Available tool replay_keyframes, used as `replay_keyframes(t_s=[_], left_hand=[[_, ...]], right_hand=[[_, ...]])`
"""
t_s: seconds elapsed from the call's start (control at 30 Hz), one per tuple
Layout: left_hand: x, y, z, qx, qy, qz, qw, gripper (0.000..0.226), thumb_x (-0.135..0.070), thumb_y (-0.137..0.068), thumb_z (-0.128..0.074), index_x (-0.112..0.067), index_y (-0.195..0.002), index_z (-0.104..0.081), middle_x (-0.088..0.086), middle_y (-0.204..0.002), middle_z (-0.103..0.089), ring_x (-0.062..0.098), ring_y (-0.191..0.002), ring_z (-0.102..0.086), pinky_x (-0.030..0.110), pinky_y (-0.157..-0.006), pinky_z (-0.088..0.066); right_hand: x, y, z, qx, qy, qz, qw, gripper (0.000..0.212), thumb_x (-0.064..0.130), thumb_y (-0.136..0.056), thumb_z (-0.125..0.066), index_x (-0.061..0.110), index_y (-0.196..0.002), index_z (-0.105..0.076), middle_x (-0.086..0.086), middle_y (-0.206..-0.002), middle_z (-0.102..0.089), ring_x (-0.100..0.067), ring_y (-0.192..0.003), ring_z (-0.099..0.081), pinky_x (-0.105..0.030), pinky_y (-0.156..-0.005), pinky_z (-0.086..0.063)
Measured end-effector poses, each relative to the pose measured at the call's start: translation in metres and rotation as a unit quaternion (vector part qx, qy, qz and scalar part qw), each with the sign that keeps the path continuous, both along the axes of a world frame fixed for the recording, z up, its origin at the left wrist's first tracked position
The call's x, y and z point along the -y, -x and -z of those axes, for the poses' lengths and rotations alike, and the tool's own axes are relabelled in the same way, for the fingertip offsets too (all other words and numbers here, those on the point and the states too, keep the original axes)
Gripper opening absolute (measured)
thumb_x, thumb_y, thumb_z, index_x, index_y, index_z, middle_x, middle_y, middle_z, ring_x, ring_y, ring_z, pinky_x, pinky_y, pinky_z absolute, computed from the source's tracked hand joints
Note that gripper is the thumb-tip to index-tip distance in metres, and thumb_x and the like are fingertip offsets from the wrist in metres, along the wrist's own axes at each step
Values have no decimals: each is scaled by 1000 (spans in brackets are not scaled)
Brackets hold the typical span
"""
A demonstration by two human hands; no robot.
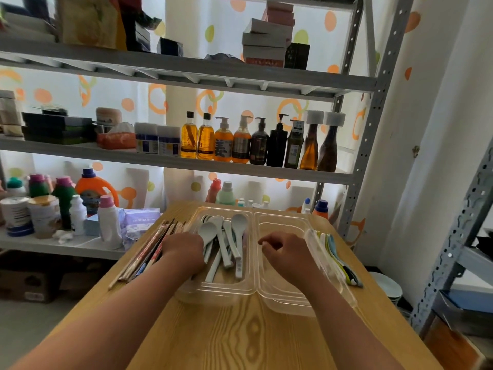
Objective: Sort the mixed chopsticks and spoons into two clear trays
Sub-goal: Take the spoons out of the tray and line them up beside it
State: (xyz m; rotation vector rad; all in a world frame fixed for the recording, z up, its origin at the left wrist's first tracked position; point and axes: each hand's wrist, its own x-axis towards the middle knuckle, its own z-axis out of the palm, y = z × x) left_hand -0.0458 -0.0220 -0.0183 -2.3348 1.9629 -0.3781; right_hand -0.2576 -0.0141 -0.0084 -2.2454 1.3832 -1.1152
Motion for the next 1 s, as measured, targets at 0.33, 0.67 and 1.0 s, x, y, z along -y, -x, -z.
replay_keyframes(t_s=[0.33, 0.67, 1.0], left_hand=[[1, 1, 1, -24, 11, 54, 998, 33, -34, -87, -57, -20, -117, -53, 0, -108, -61, 19, -98, -59, 31, -79, -47], [3, 13, 6, 36, 20, 101, 994, 18, -21, -90, -58, -17, -106, -65, 0, -100, -66, 16, -90, -64, 26, -73, -47], [10, -2, -4, -187, 60, 52, 979, 26, -40, -83, -62, -21, -71, -50, -1, -80, -60, 17, -79, -61, 31, -75, -53]], right_hand=[[-2, -4, 4, -5, -1, -10, 1000, 21, 20, -92, -54, 14, -106, -69, -1, -98, -70, -6, -84, -58, -15, -78, -47], [-2, -4, 9, -3, 6, -22, 1000, 21, 19, -92, -54, 14, -107, -69, 0, -97, -70, 1, -79, -55, -3, -69, -41], [-1, -2, 15, 8, -4, -12, 1000, 20, 19, -91, -56, 15, -104, -71, 2, -95, -70, 3, -77, -56, -1, -67, -40]])
